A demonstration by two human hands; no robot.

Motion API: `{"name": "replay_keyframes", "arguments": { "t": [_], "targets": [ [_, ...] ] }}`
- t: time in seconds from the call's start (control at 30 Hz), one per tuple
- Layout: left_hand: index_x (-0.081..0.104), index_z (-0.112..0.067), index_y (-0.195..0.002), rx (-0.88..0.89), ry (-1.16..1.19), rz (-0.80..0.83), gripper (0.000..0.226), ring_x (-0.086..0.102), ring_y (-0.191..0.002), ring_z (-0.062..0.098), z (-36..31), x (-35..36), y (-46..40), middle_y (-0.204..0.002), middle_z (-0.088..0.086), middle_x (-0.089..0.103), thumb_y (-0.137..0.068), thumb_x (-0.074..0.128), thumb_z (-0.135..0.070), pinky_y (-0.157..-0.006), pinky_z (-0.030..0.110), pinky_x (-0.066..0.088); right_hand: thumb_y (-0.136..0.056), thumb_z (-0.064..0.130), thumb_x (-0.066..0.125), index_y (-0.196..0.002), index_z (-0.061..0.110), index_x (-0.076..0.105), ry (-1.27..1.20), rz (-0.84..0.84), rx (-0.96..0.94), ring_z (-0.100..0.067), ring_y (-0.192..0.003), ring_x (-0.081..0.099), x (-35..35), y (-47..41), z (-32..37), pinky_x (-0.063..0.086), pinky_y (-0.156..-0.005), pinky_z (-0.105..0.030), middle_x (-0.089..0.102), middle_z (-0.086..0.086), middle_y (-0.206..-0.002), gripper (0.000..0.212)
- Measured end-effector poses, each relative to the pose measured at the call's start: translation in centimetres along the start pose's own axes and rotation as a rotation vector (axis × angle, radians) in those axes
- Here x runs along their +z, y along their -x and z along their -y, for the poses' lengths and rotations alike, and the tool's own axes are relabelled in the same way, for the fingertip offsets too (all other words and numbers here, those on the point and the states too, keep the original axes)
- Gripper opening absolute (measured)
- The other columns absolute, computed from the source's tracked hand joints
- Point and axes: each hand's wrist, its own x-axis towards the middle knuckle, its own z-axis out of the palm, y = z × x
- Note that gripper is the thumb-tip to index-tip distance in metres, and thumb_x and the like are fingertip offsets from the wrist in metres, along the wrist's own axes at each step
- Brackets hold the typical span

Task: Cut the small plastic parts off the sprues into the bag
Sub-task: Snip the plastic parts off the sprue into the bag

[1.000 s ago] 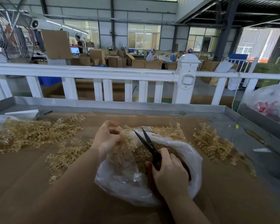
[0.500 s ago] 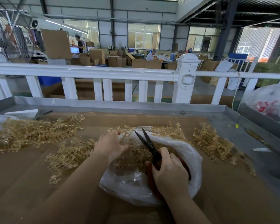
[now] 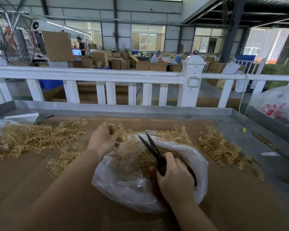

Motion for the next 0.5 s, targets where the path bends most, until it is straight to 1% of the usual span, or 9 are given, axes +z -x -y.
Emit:
{"name": "replay_keyframes", "arguments": {
  "t": [0.03,0.07,0.13,0.17,0.23,0.33,0.37,0.43,0.5],
  "targets": [
    [0.050,-0.002,-0.094,-0.035,0.094,-0.021,0.011,0.062,-0.060,0.027,-0.2,-0.3,-0.2,-0.078,0.018,0.067,-0.094,0.058,-0.010,-0.062,0.040,0.053,-0.085,0.049,0.059,-0.118,0.022,0.053,0.007,0.004,0.000,-0.017,-0.091,0.058,0.0,0.0,0.0,0.046,-0.070,-0.025,0.061,0.002,-0.097,0.043],
    [0.049,-0.003,-0.095,-0.067,0.172,-0.043,0.008,0.055,-0.053,0.022,-0.4,-0.5,-0.3,-0.074,0.016,0.065,-0.095,0.056,-0.008,-0.052,0.034,0.046,-0.085,0.050,0.058,-0.118,0.022,0.052,0.013,0.010,0.000,-0.016,-0.091,0.057,0.0,0.0,0.0,0.045,-0.071,-0.024,0.061,0.003,-0.097,0.043],
    [0.054,-0.007,-0.091,-0.131,0.256,-0.072,0.008,0.044,-0.045,0.015,-0.6,-0.6,0.0,-0.063,0.009,0.059,-0.093,0.060,-0.011,-0.043,0.025,0.034,-0.086,0.050,0.057,-0.117,0.023,0.052,0.008,0.014,-0.001,-0.016,-0.091,0.057,0.0,-0.1,0.0,0.045,-0.071,-0.024,0.060,0.003,-0.097,0.042],
    [0.057,-0.006,-0.086,-0.152,0.257,-0.075,0.012,0.041,-0.042,0.014,-0.5,-0.6,0.2,-0.058,0.006,0.055,-0.090,0.064,-0.015,-0.041,0.022,0.032,-0.086,0.050,0.057,-0.117,0.023,0.052,0.005,0.016,0.000,-0.016,-0.091,0.057,0.0,0.0,0.0,0.046,-0.072,-0.025,0.060,0.003,-0.097,0.042],
    [0.062,-0.005,-0.077,-0.180,0.195,-0.028,0.019,0.038,-0.038,0.010,-0.3,-0.4,0.7,-0.050,0.002,0.049,-0.086,0.069,-0.020,-0.038,0.018,0.031,-0.087,0.051,0.054,-0.119,0.024,0.050,0.011,0.027,0.002,-0.015,-0.094,0.056,-0.1,0.0,0.1,0.045,-0.073,-0.024,0.059,0.004,-0.099,0.042],
    [0.062,-0.005,-0.068,-0.215,0.102,0.091,0.019,0.035,-0.031,0.008,0.2,0.3,1.1,-0.043,0.000,0.048,-0.088,0.063,-0.007,-0.034,0.016,0.026,-0.088,0.052,0.052,-0.120,0.024,0.049,0.014,0.032,0.000,-0.014,-0.095,0.056,-0.1,0.0,0.1,0.045,-0.074,-0.023,0.059,0.005,-0.101,0.043],
    [0.061,-0.004,-0.068,-0.218,0.084,0.114,0.022,0.035,-0.031,0.008,0.3,0.5,1.0,-0.044,0.001,0.049,-0.089,0.059,-0.005,-0.033,0.016,0.025,-0.088,0.051,0.053,-0.120,0.024,0.049,0.010,0.031,0.000,-0.014,-0.095,0.056,-0.1,0.0,0.1,0.045,-0.074,-0.023,0.059,0.005,-0.101,0.043],
    [0.061,-0.003,-0.072,-0.228,0.113,0.111,0.025,0.035,-0.030,0.008,0.5,0.7,0.9,-0.050,0.003,0.054,-0.095,0.054,-0.011,-0.032,0.015,0.025,-0.088,0.051,0.052,-0.121,0.025,0.049,0.011,0.035,-0.001,-0.014,-0.096,0.055,-0.2,0.0,0.1,0.045,-0.075,-0.023,0.059,0.005,-0.102,0.043],
    [0.063,-0.005,-0.083,-0.271,0.253,0.073,0.029,0.035,-0.031,0.009,0.4,0.6,0.7,-0.058,0.004,0.060,-0.100,0.049,-0.023,-0.033,0.016,0.026,-0.088,0.053,0.050,-0.122,0.026,0.047,0.023,0.045,-0.003,-0.012,-0.097,0.054,-0.1,0.0,0.1,0.045,-0.076,-0.021,0.058,0.007,-0.103,0.043]
  ]
}}
